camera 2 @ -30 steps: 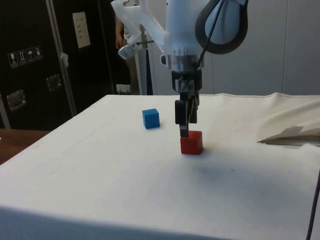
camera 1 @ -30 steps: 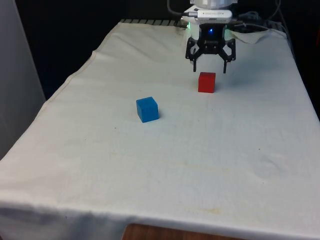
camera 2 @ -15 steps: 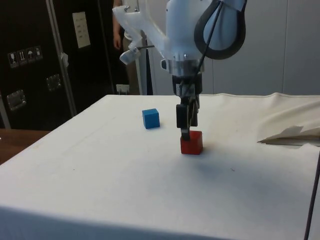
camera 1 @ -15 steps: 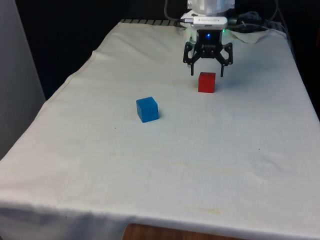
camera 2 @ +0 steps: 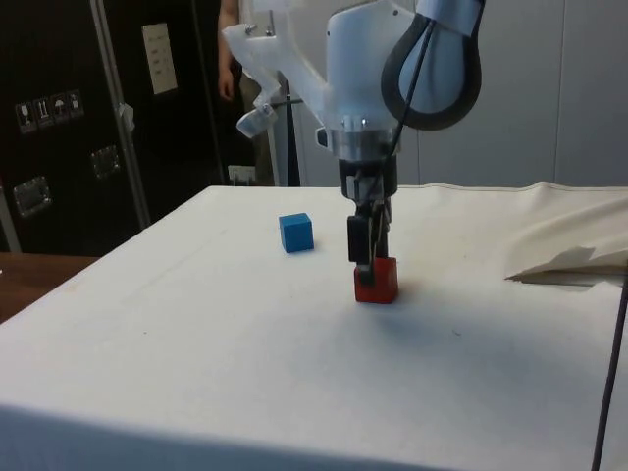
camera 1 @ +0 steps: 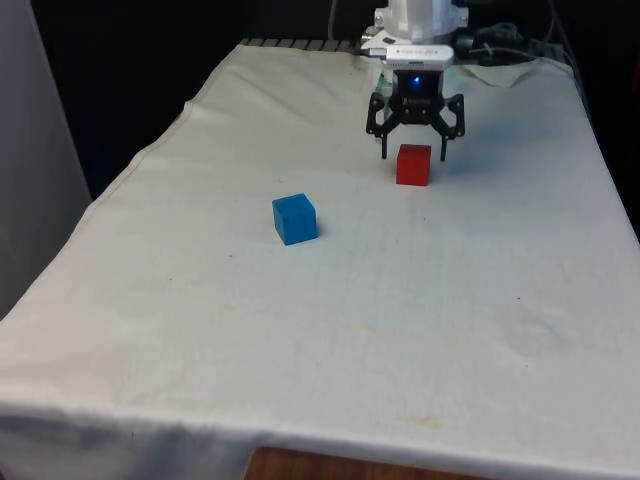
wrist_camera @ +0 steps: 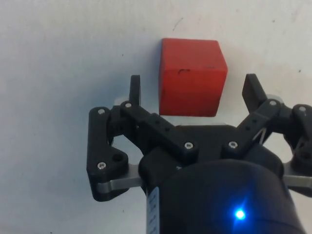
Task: Stack the two cubes.
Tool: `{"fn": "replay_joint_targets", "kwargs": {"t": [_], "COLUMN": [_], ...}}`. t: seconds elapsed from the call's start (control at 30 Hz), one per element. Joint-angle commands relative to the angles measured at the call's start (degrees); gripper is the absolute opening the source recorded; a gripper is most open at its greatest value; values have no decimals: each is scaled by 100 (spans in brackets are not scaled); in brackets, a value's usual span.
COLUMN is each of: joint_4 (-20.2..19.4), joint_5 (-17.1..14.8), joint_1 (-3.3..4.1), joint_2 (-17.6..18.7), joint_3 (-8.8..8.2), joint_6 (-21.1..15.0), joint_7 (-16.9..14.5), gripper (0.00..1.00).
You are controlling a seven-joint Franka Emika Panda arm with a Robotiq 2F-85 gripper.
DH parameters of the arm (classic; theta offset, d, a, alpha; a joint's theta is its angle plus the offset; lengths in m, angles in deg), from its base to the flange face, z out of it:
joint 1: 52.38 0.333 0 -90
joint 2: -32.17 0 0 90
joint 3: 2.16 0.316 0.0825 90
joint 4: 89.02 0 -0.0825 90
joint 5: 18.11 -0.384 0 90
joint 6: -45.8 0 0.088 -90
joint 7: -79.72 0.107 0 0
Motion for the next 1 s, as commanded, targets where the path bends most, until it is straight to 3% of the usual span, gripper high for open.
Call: {"fn": "replay_joint_targets", "kwargs": {"t": [0.0, 0.13, 0.17, 0.2, 0.43, 0.47, 0.5, 0.53, 0.63, 0.67, 0.8, 0.83, 0.87, 0.93, 0.97], "joint_4": [0, 17, 11, 34, 57, 63, 74, 69, 69, 74, 74, 74, 74, 80, 80], "joint_5": [-229, -264, -23, -275, -275, -252, -103, -246, -223, -212, -201, -103, -195, -189, -189], "joint_1": [-57, -74, 0, -86, -103, -97, -11, -92, -80, -74, -69, -23, -69, -69, -69], "joint_2": [63, 189, 149, 252, 407, 424, 413, 430, 441, 447, 453, 441, 458, 458, 458], "joint_3": [132, 155, 0, 160, 126, 92, -23, 74, 40, 23, 11, -63, 6, 0, 0], "joint_6": [-109, -201, -120, -235, -344, -344, -292, -344, -338, -338, -332, -292, -332, -332, -332], "joint_7": [-138, -143, 0, -143, -109, -92, 0, -80, -57, -46, -29, 17, -29, -23, -17], "gripper": [100, 100, 100, 100, 100, 100, 100, 100, 98, 81, 35, 25, 25, 4, 0]}}
